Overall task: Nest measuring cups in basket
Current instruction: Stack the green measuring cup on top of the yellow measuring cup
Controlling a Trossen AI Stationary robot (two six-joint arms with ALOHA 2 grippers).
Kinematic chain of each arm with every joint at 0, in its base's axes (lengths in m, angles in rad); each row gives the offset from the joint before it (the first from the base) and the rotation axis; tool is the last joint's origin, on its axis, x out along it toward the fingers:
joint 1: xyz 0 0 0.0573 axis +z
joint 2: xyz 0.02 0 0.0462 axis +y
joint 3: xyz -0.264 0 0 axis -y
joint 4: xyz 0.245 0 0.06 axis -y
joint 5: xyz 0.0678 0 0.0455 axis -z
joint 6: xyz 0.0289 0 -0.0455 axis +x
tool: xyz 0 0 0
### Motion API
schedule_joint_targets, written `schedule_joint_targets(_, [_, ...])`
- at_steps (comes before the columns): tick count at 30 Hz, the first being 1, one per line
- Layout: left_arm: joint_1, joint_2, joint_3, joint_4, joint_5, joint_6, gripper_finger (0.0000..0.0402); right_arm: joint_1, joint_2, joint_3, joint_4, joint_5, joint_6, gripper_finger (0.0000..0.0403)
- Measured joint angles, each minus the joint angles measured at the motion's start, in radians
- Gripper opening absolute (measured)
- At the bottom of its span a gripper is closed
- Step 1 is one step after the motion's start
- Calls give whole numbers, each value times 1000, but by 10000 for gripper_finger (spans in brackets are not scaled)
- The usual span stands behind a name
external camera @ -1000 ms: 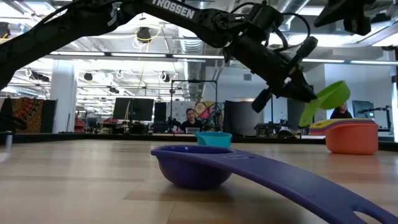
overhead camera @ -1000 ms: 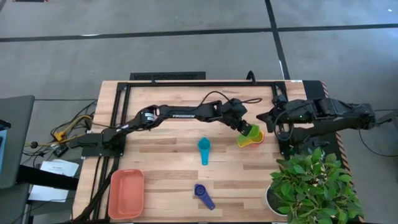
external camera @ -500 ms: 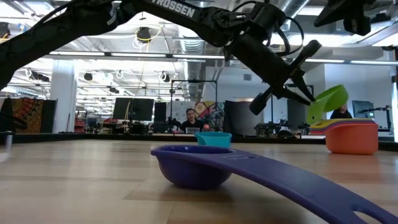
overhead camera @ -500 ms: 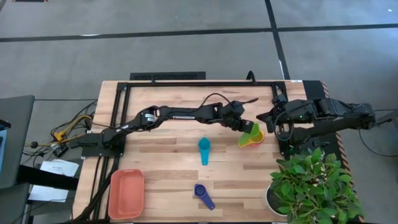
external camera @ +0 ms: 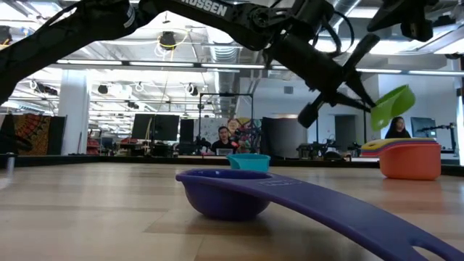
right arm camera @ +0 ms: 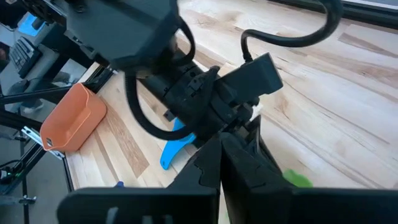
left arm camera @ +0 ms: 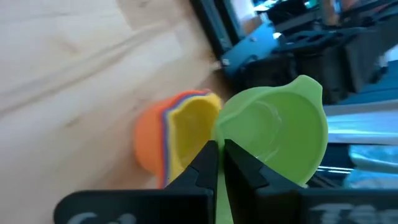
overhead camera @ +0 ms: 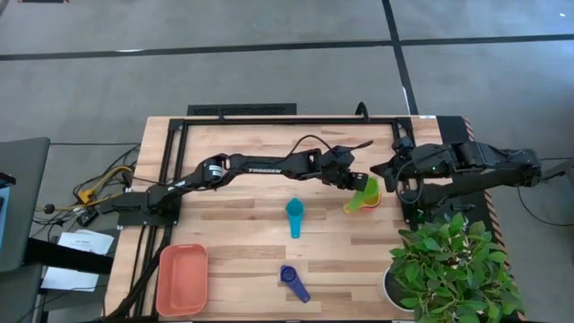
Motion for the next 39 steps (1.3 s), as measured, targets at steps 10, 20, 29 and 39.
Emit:
schedule_joint_targets(10, [1, 0, 0, -61, -29, 69, 0, 0, -2, 0, -14, 1, -13, 20])
schedule_joint_targets(20, [5, 0, 0, -51, -29, 81, 13, 0, -3, 0, -14, 2, -13, 24])
schedule_joint_targets(29, [-5, 0, 0, 2, -41, 82, 22, 0, -3, 0, -13, 2, -14, 27])
schedule_joint_targets(39, [-11, 0, 0, 2, -20, 76, 27, 0, -3, 0, -12, 2, -14, 21])
